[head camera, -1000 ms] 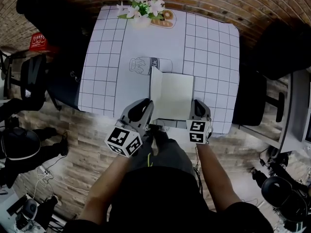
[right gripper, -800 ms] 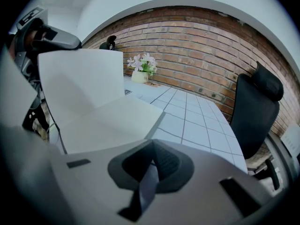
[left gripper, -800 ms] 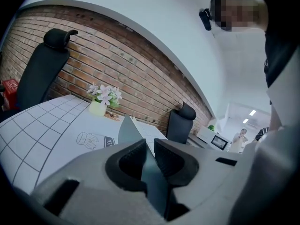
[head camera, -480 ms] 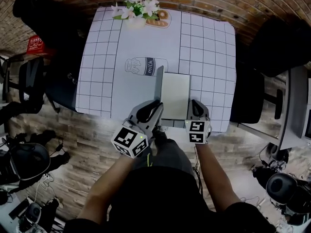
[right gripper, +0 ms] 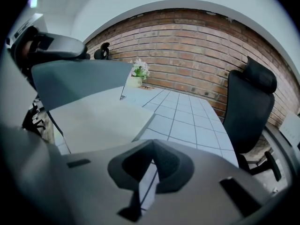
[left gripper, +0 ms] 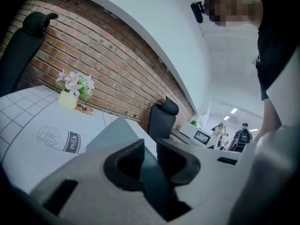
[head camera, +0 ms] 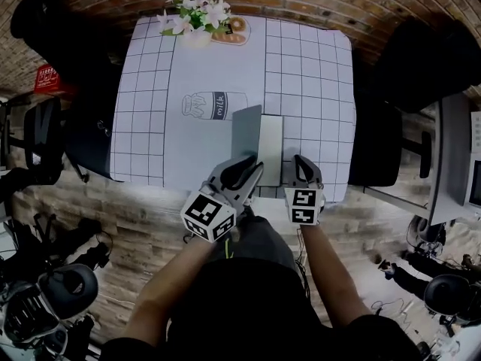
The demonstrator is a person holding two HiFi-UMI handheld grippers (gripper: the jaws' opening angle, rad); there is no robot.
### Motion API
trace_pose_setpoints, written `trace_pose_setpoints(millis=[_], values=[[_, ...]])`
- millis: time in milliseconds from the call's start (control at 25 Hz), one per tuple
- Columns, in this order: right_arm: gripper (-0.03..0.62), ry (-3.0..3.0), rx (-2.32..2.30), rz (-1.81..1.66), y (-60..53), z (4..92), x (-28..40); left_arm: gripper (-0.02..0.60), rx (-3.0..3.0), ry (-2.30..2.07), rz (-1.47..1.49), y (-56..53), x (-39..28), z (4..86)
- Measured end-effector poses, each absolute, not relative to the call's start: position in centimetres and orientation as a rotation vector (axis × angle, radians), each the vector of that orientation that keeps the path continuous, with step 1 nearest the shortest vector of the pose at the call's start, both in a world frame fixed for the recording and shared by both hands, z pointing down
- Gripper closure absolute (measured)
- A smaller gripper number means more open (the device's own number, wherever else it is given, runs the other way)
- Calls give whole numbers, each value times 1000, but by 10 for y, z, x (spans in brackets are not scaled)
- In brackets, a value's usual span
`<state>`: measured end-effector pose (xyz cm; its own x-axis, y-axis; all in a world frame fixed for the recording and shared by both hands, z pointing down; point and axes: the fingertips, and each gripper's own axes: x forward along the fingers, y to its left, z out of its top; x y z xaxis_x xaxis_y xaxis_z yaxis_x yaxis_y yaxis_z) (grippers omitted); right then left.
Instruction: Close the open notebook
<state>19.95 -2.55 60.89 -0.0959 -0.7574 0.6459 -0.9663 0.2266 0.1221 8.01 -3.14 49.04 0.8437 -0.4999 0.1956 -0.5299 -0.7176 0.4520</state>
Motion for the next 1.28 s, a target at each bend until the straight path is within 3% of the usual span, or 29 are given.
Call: trace_pose_setpoints(millis=[200, 640, 1280], values=[[580, -1894, 1602, 459, -21, 607, 208, 476, 2476, -584, 193, -16, 106, 516], [580, -1897, 1597, 459, -23, 606, 210, 479, 2476, -627, 283, -19, 98, 533], [580, -2012, 1600, 416, -40, 560, 173, 541, 2490, -812, 348, -54, 41, 522]])
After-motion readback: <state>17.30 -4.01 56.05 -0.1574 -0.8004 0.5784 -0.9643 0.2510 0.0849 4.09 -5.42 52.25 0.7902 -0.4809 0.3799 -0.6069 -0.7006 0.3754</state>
